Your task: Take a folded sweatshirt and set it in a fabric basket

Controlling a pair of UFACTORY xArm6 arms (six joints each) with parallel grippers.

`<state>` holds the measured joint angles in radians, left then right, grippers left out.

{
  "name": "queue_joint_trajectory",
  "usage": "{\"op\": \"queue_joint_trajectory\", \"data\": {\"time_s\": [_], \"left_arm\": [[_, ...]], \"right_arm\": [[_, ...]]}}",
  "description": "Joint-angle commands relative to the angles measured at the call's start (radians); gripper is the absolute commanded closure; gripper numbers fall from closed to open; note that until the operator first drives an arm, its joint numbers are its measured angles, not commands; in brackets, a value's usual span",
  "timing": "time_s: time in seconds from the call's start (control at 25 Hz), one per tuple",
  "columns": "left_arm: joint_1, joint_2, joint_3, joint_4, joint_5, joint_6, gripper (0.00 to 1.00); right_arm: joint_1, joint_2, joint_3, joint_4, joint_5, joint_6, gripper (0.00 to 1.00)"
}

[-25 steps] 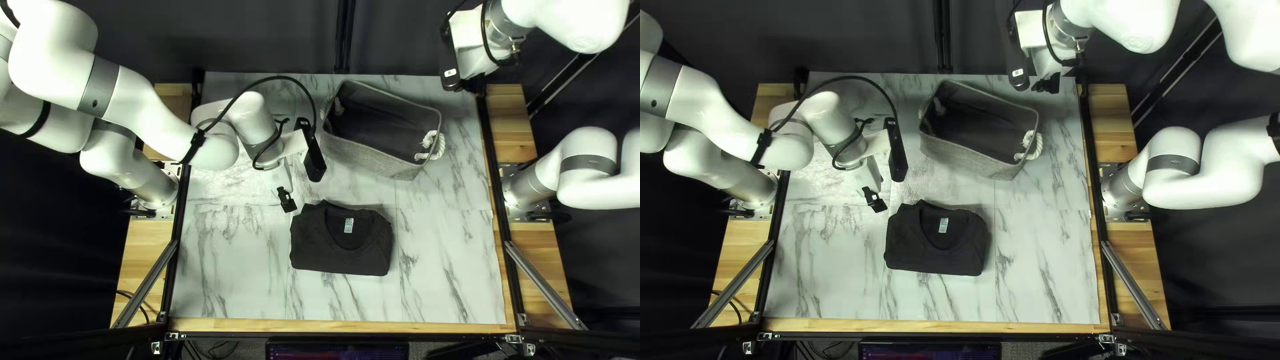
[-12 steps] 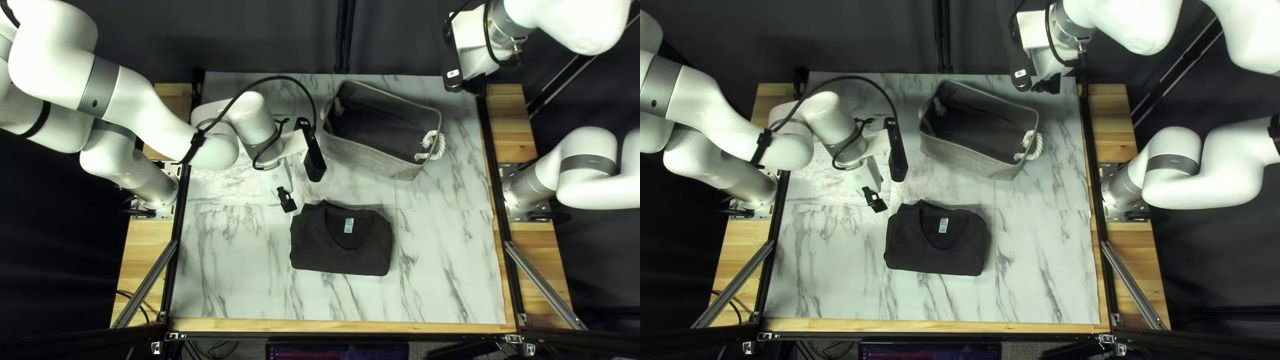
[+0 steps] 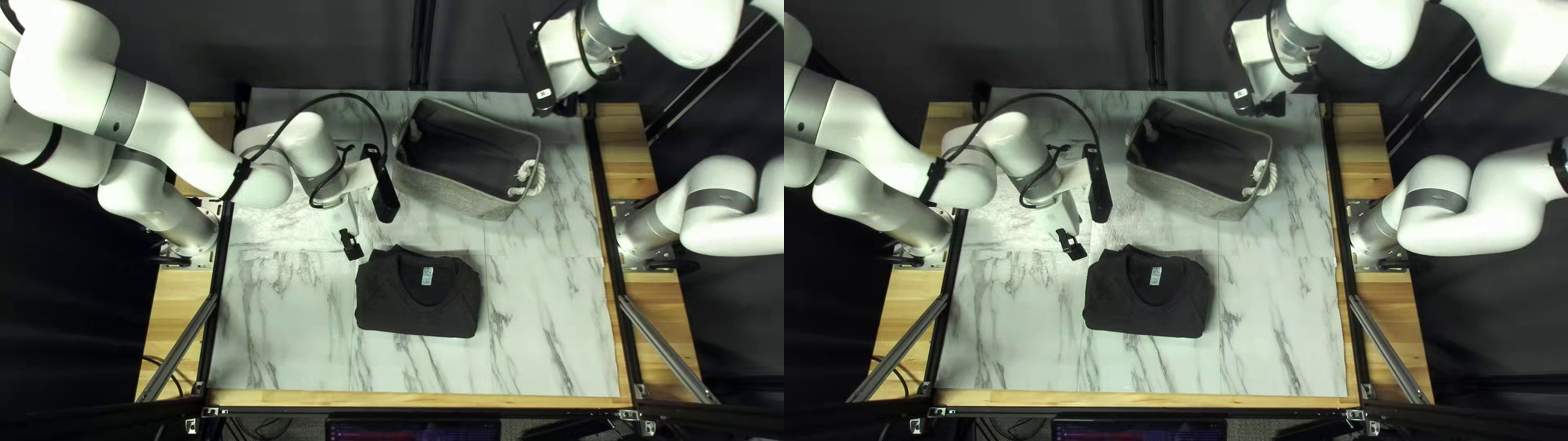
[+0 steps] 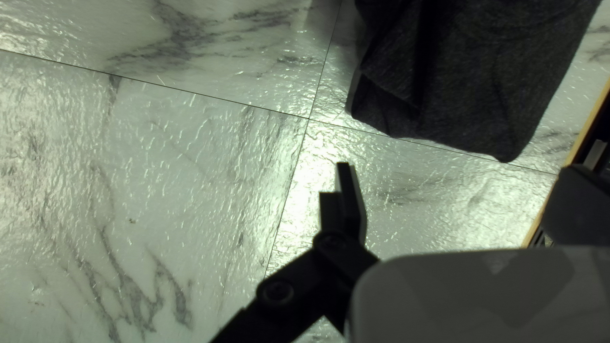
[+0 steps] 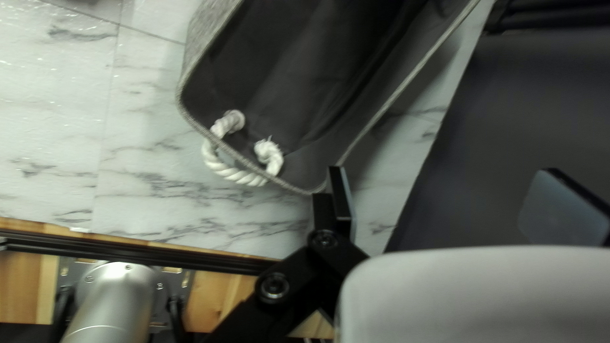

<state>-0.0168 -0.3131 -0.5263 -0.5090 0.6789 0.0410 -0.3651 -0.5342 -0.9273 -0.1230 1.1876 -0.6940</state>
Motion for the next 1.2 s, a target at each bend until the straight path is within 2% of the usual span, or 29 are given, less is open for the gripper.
{"op": "queue_joint_trajectory", "data": {"time_s": [0.04, 0.48, 0.52, 0.56, 0.6, 0.68, 0.76, 0.88, 1.04, 1.12, 1.2], "left_arm": [[0.000, 0.000, 0.000, 0.000, 0.000, 0.000, 0.00], [0.000, 0.000, 0.000, 0.000, 0.000, 0.000, 0.00], [0.000, 0.000, 0.000, 0.000, 0.000, 0.000, 0.00], [0.000, 0.000, 0.000, 0.000, 0.000, 0.000, 0.00], [0.000, 0.000, 0.000, 0.000, 0.000, 0.000, 0.00], [0.000, 0.000, 0.000, 0.000, 0.000, 0.000, 0.00], [0.000, 0.000, 0.000, 0.000, 0.000, 0.000, 0.00], [0.000, 0.000, 0.000, 0.000, 0.000, 0.000, 0.00], [0.000, 0.000, 0.000, 0.000, 0.000, 0.000, 0.00], [0.000, 0.000, 0.000, 0.000, 0.000, 0.000, 0.00], [0.000, 0.000, 0.000, 0.000, 0.000, 0.000, 0.00]], "right_arm": [[0.000, 0.001, -0.002, -0.002, -0.001, -0.001, 0.00], [0.000, 0.001, -0.002, -0.002, -0.001, -0.001, 0.00], [0.028, -0.036, 0.011, -0.019, 0.034, 0.021, 0.00], [0.087, -0.062, -0.006, -0.042, 0.102, 0.080, 0.00], [0.135, -0.052, -0.062, -0.050, 0.165, 0.112, 0.00], [0.178, -0.002, -0.169, -0.070, 0.242, 0.123, 0.00], [0.169, 0.024, -0.225, -0.080, 0.266, 0.094, 0.00], [0.134, 0.035, -0.264, -0.086, 0.278, 0.041, 0.00], [0.141, 0.050, -0.300, -0.105, 0.305, 0.060, 0.00], [0.193, 0.047, -0.324, -0.128, 0.355, 0.120, 0.00], [0.345, 0.037, -0.343, -0.173, 0.448, 0.267, 0.00]]}}
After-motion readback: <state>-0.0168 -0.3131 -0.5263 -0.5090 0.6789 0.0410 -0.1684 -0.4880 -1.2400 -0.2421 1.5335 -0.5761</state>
